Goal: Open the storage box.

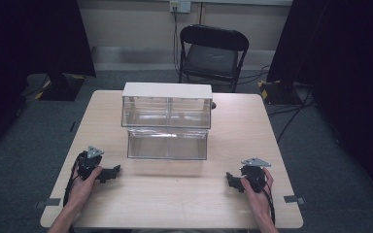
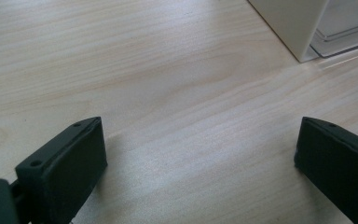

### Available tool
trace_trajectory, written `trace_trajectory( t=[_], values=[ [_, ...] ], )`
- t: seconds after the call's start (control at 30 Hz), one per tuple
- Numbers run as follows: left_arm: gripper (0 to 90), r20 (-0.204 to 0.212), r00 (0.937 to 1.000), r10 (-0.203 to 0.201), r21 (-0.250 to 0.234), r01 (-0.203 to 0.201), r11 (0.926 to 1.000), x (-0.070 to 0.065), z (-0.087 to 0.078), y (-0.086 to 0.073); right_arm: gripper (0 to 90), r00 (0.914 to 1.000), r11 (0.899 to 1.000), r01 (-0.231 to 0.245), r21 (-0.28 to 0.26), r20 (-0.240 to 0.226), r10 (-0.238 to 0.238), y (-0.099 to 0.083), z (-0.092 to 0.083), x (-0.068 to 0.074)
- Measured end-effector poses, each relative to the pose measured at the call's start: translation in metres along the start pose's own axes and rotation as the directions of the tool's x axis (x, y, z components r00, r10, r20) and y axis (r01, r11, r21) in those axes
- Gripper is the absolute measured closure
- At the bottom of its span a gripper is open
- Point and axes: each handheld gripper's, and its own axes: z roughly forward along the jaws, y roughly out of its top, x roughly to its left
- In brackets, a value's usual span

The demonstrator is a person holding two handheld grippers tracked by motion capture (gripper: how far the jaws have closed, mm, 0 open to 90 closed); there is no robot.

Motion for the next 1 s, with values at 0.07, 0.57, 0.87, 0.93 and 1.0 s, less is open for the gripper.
trace_trajectory(
  t=[0.07, 0.57, 0.87, 0.93, 1.0],
  values=[
    [1.6, 0.0, 1.0, 0.0, 0.0, 0.0, 1.0, 0.0, 0.0, 0.0, 13.8, 0.9997, 1.0, -0.007, -0.022, -0.022, 0.006, 0.002, -0.003, 0.001],
    [1.6, 0.001, 1.0, 0.001, 0.001, -0.001, 1.0, 0.0, 0.0, 0.0, 14.2, 0.9949, 0.992, 0.018, -0.123, -0.096, -0.03, 0.016, -0.019, 0.015],
    [1.6, 0.001, 1.0, 0.001, 0.001, -0.001, 1.0, 0.0, 0.0, 0.0, 14.1, 0.9854, 0.991, 0.048, -0.128, -0.156, -0.068, 0.024, -0.025, 0.029],
    [1.6, 0.001, 1.0, 0.001, 0.001, -0.001, 1.0, 0.0, 0.0, 0.0, 14.1, 0.9838, 0.989, 0.061, -0.135, -0.159, -0.082, 0.027, -0.027, 0.032],
    [1.6, 0.001, 1.0, 0.001, 0.001, -0.001, 1.0, 0.0, 0.0, 0.0, 14.2, 0.983, 0.988, 0.072, -0.136, -0.158, -0.093, 0.029, -0.028, 0.033]
  ],
)
